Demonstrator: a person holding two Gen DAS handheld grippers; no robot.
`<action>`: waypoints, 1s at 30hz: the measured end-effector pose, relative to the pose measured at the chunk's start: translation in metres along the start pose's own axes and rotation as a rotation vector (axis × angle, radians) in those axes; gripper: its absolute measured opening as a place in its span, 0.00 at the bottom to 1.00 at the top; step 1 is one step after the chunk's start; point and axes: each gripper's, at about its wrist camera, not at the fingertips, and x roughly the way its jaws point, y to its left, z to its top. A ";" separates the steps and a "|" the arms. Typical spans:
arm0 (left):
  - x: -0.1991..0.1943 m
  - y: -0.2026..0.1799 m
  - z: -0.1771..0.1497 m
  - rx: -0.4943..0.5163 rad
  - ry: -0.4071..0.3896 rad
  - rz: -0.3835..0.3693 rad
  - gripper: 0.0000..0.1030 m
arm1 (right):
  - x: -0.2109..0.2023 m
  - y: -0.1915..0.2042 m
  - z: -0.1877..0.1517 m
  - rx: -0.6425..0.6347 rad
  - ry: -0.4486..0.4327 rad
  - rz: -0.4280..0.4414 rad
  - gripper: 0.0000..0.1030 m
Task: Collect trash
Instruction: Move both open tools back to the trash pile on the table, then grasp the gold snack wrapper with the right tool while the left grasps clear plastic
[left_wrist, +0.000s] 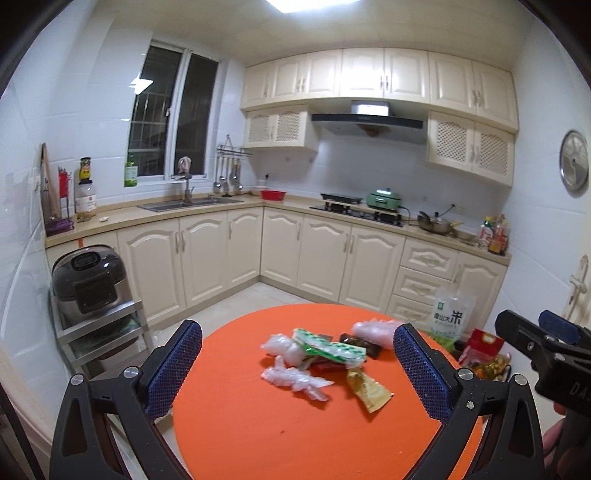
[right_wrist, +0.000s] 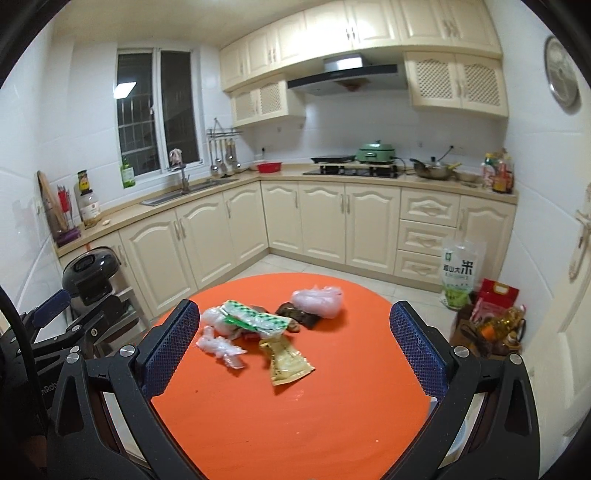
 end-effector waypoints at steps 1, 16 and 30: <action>-0.001 0.003 -0.003 -0.009 0.008 0.007 0.99 | 0.003 0.000 -0.001 -0.001 0.005 0.000 1.00; 0.107 0.003 0.050 -0.048 0.206 0.026 0.99 | 0.084 -0.029 -0.034 0.041 0.200 -0.013 1.00; 0.281 -0.014 0.117 -0.041 0.401 0.060 0.99 | 0.207 -0.009 -0.086 0.004 0.443 0.075 0.95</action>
